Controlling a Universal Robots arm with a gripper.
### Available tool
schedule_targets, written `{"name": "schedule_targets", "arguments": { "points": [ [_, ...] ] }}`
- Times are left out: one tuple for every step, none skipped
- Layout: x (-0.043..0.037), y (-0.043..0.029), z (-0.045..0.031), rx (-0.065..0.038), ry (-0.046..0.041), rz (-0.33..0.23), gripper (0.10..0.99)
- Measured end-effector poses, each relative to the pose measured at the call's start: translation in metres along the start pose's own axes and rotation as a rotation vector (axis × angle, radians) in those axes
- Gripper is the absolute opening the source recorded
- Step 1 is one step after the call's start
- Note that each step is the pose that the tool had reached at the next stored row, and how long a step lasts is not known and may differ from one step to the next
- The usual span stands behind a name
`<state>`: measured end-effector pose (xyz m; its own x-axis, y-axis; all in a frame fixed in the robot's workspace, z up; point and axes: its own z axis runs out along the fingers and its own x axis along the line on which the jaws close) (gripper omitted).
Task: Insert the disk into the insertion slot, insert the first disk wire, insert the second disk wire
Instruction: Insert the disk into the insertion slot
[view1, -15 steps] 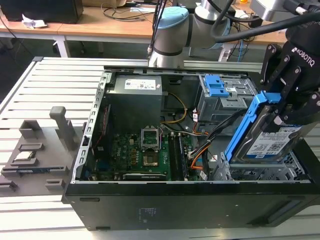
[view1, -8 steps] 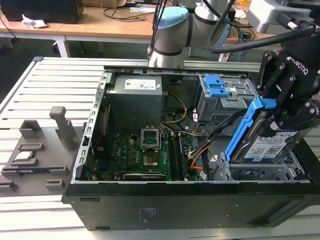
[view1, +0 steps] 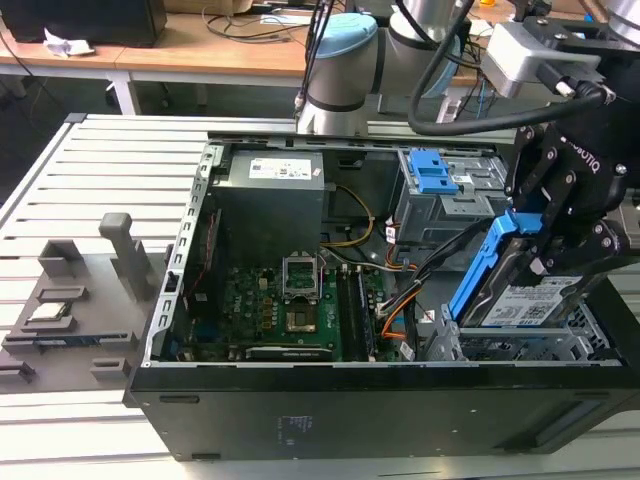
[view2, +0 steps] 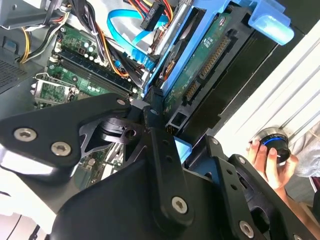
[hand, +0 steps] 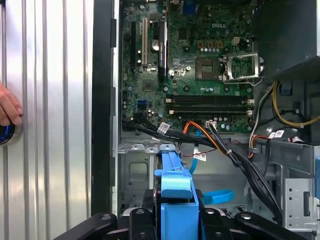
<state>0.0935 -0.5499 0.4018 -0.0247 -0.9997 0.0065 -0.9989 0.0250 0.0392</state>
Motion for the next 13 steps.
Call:
{"name": "schedule_targets", "arguments": {
  "points": [
    [0.0000, -0.0001, 0.0018, 0.000, 0.0000, 0.000, 0.365],
    [0.0000, -0.0002, 0.0045, 0.000, 0.0000, 0.000, 0.365],
    [-0.0001, -0.0003, 0.0063, 0.000, 0.0000, 0.000, 0.365],
    [-0.0001, -0.0003, 0.0090, 0.000, 0.0001, 0.000, 0.365],
    [-0.0001, -0.0004, 0.0112, 0.000, 0.0000, 0.000, 0.365],
    [-0.0001, -0.0006, 0.0139, 0.000, 0.0001, 0.000, 0.365],
    [-0.0001, -0.0006, 0.0153, 0.000, 0.0001, 0.000, 0.365],
    [-0.0002, -0.0007, 0.0175, 0.000, 0.0001, 0.000, 0.365],
    [-0.0002, -0.0007, 0.0176, 0.000, 0.0002, 0.000, 0.365],
    [-0.0001, -0.0007, 0.0177, 0.000, 0.0002, 0.000, 0.365],
    [-0.0001, -0.0007, 0.0177, 0.000, 0.0001, 0.000, 0.365],
    [-0.0001, -0.0007, 0.0177, 0.000, 0.0001, 0.000, 0.365],
    [-0.0001, -0.0007, 0.0177, 0.000, 0.0001, 0.000, 0.376]
  ]
}}
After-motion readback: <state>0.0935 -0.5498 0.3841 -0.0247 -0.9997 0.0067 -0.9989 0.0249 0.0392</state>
